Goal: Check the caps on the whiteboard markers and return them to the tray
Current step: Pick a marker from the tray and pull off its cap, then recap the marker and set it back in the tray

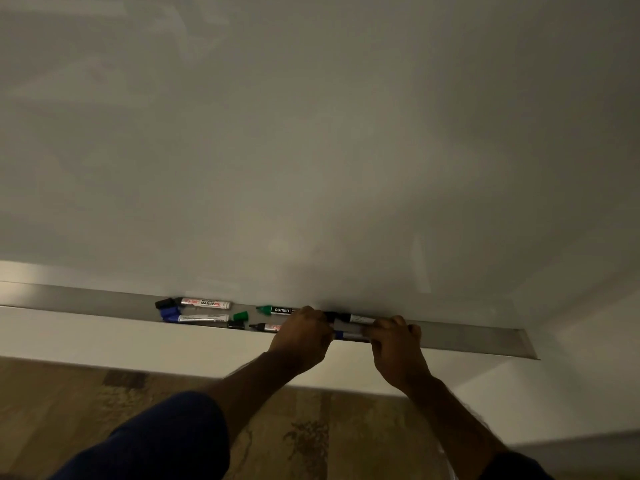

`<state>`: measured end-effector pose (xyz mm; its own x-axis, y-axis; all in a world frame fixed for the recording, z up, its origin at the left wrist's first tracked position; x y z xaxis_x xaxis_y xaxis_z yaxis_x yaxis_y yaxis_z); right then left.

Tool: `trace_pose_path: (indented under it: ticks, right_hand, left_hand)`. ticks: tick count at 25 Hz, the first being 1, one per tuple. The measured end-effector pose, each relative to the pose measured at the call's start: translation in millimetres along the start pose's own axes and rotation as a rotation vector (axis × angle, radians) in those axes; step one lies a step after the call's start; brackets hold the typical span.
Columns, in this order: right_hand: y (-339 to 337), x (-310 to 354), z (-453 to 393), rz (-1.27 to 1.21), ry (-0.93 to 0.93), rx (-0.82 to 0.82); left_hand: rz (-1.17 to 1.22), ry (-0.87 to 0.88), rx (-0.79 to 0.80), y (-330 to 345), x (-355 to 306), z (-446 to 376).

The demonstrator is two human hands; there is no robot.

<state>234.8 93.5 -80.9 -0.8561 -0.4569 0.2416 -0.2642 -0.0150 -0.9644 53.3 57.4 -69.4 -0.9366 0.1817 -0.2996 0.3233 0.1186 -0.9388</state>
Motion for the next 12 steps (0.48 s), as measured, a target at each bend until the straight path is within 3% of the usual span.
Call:
trace_pose_path:
  ticks: [5, 12]
  right_hand:
    - [-11, -5, -8, -0.045, 0.008, -0.115]
    - [-7, 0, -15, 0.065, 0.025, -0.017]
  left_hand:
    - [0.048, 0.025, -0.03, -4, 4, -2]
    - [-0.06, -0.161, -0.008, 1, 14, -8]
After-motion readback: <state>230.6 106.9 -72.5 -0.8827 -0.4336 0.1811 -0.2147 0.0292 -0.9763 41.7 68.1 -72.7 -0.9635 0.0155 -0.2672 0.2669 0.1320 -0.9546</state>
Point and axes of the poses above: each hand's wrist, its own z-axis away from the middle knuckle, its own y-axis out of the palm, x = y × z, the point moved 3 cm from there along -z, towards the middle knuckle, and after that the axes turned 5 degrees about -x, right-handed, at the moved point
